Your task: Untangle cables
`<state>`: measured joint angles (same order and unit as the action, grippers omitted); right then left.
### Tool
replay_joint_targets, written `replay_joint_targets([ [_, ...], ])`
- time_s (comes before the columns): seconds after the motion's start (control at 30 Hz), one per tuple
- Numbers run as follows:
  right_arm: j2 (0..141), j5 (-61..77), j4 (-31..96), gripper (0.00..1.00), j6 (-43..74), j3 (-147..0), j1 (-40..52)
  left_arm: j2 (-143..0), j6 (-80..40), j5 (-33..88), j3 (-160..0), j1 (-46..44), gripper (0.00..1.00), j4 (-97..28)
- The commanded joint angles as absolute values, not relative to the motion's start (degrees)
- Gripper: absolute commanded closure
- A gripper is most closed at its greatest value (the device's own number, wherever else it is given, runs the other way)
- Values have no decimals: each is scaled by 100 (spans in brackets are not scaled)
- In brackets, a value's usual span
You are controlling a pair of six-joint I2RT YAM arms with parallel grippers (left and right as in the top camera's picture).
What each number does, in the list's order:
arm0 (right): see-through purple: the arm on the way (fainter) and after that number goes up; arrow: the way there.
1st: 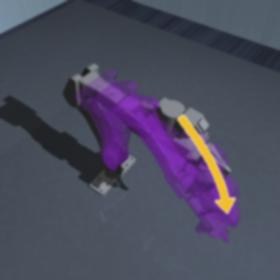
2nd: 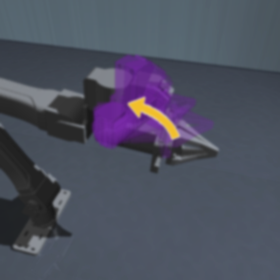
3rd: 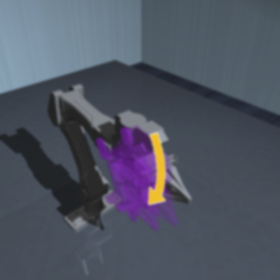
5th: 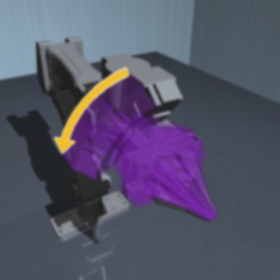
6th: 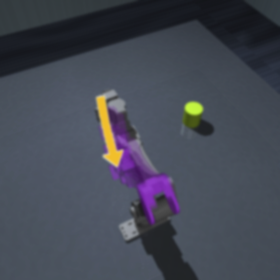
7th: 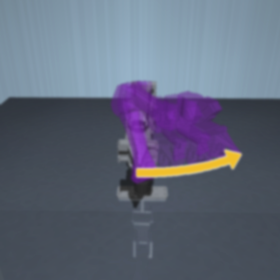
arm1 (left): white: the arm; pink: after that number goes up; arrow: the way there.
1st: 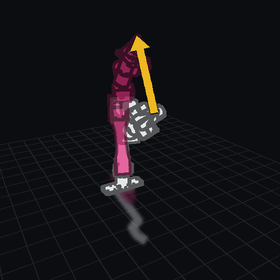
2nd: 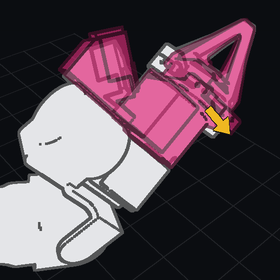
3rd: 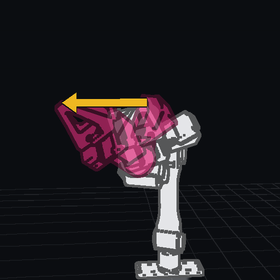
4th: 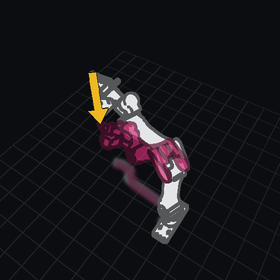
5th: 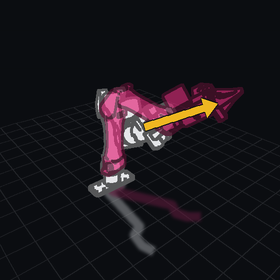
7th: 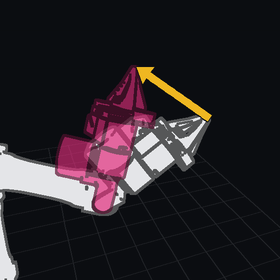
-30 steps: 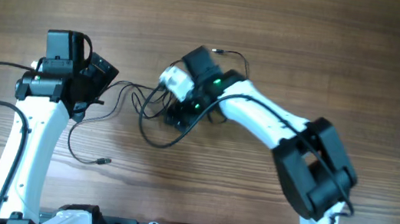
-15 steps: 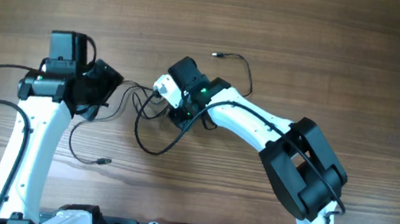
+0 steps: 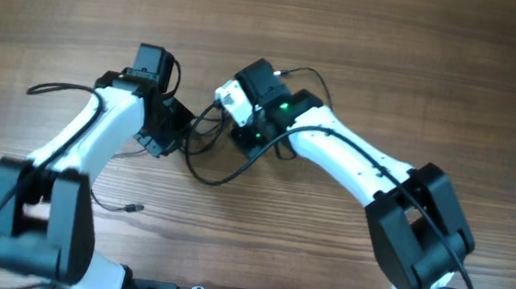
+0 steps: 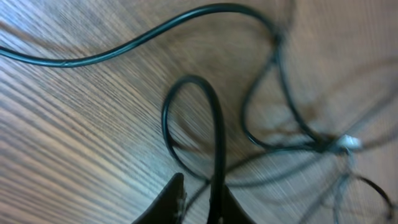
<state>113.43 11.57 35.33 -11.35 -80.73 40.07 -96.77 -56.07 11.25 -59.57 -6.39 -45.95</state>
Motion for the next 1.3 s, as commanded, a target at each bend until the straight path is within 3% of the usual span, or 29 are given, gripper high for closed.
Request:
replay_joint_targets([
  [0.0, 10654, 1208, 3618, 96, -978, -8132, 3548, -10182, -5570, 1184, -5999, -681, 96, -4565],
  [0.17, 9413, 1181, 3793, 96, -886, -8132, 2067, -10106, -5402, -34, -6003, -263, 96, -4895],
  [0.37, 8910, 873, 4088, 96, 113, -8130, -491, -9568, -5009, 252, -6003, 1275, 96, -4893],
  [0.57, 8956, 1251, 4069, 96, 318, -8130, -2169, -9568, -4989, 360, -6001, 2515, 96, -5011],
  [1.0, 8969, 899, 2263, 96, 727, -8130, -3199, -9568, -5183, 480, -6001, 3769, 96, -5231],
  [1.13, 8969, 897, 1470, 96, 379, -8132, -3129, -9568, -4840, 1149, -6001, 3503, 96, -5234],
  [1.27, 9308, 506, 760, 96, 244, -8423, -3120, -9568, -4818, 1199, -6001, 2670, 96, -5098],
])
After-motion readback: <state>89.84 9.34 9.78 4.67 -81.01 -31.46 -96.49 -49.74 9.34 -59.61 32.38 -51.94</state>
